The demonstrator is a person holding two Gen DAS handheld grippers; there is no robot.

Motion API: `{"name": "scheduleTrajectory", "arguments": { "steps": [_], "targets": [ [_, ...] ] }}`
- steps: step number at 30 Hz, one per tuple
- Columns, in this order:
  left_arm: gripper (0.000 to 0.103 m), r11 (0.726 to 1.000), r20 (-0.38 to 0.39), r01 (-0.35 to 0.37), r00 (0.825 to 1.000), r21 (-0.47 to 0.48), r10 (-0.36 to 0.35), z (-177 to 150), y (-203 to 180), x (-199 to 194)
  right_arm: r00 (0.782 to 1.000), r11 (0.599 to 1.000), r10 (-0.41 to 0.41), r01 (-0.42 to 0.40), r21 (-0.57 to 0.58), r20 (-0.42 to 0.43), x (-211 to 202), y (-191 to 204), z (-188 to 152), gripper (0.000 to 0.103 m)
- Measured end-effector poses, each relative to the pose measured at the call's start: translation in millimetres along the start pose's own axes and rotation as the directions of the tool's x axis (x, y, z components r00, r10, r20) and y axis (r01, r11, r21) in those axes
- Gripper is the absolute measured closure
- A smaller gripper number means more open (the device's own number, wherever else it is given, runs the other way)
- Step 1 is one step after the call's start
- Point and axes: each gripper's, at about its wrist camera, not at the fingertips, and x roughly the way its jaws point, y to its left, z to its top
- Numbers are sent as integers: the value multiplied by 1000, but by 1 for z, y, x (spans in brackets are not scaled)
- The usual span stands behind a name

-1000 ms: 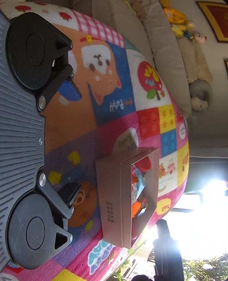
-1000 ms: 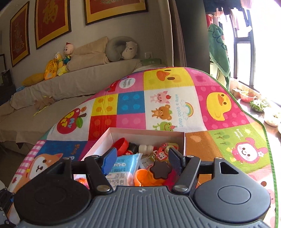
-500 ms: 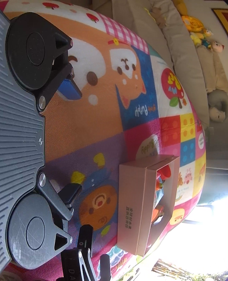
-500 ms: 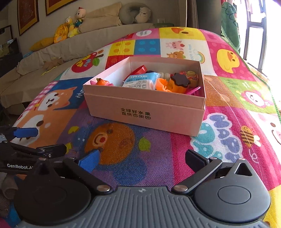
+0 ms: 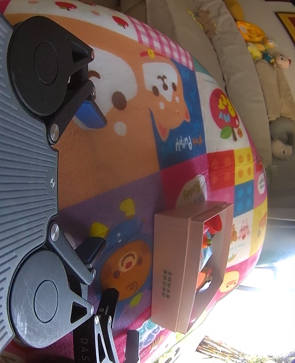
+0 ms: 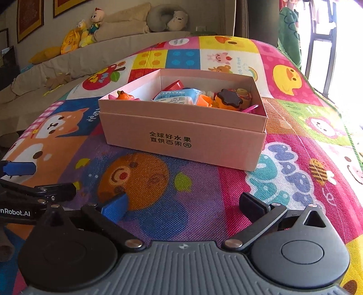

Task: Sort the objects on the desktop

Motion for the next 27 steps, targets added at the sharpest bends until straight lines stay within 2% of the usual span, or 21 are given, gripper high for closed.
{"name": "scheduleTrajectory", "arguments": {
  "steps": [27],
  "targets": [
    [0,1000,3,12,1000,-13,-12,1,3,0,1000,1000,1,-1,2,1,1,0,0,0]
  ]
}}
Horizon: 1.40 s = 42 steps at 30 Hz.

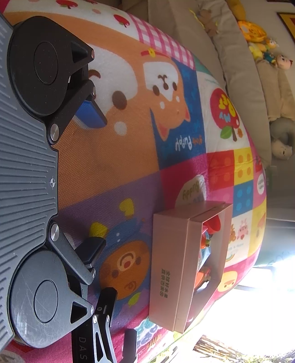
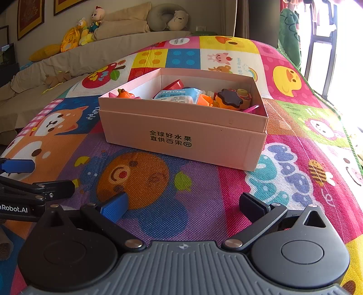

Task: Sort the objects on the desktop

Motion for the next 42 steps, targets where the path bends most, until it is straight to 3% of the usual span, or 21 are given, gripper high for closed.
{"name": "scheduleTrajectory", "arguments": {
  "steps": [42],
  "targets": [
    [0,1000,1,0,1000,0,0,-1,0,0,1000,1000,0,0,0,1,1,0,0,0]
  ]
}}
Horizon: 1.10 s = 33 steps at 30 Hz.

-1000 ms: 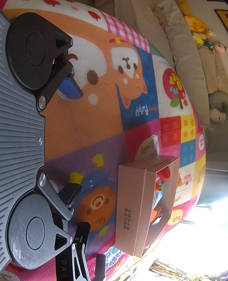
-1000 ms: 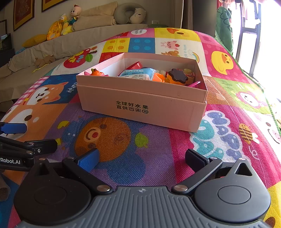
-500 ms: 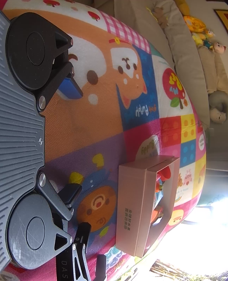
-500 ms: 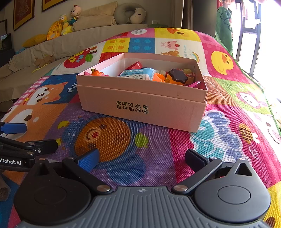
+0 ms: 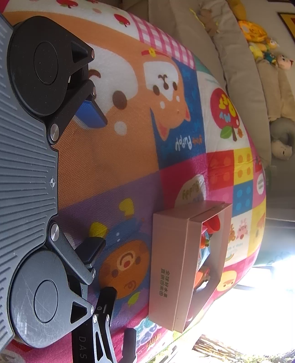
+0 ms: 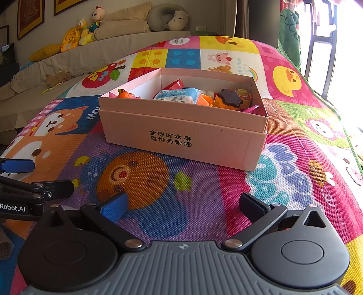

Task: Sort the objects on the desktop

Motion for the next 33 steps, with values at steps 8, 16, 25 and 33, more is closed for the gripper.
{"name": "scheduleTrajectory", "arguments": {
  "steps": [8,16,25,33],
  "targets": [
    [0,1000,-3,-7,1000,9,7,0,-2,0,1000,1000,0,0,-1,0,0,0,0,0],
    [0,1000,-3,-5,1000,6,5,-1,-2,0,1000,1000,0,0,0,0,0,0,0,0],
    [0,1000,-3,-7,1000,7,7,0,-2,0,1000,1000,0,0,0,0,0,0,0,0],
    [0,1000,-3,-11,1000,10,11,0,-2,0,1000,1000,-1,1,0,0,0,1,0,0]
  ]
}}
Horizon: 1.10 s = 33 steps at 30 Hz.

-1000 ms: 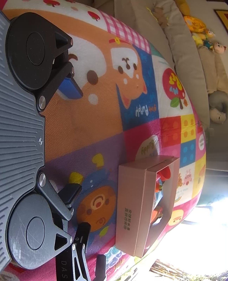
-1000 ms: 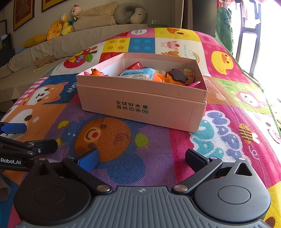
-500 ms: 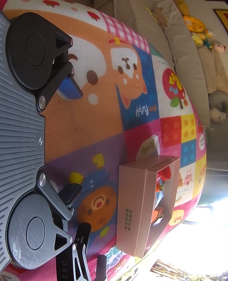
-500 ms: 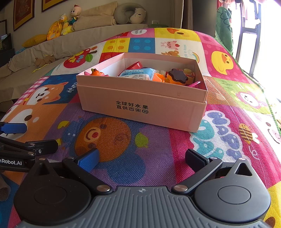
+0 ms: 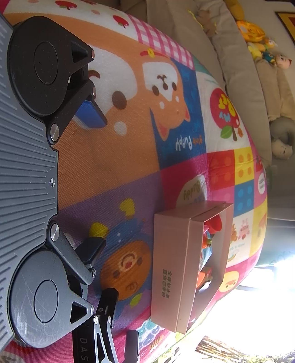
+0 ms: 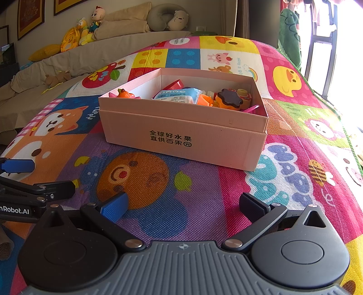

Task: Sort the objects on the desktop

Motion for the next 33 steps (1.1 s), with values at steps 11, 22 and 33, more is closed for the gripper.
{"name": "scheduleTrajectory", "arguments": {
  "steps": [11,22,33],
  "targets": [
    [0,1000,2,5,1000,-5,-5,0,1,-1,1000,1000,-1,1,-1,0,0,0,0,0],
    [0,1000,2,4,1000,-5,-4,0,2,0,1000,1000,-1,1,-1,0,0,0,0,0],
    [0,1000,2,4,1000,-5,-4,0,2,-1,1000,1000,-1,1,-1,0,0,0,0,0]
  ]
}}
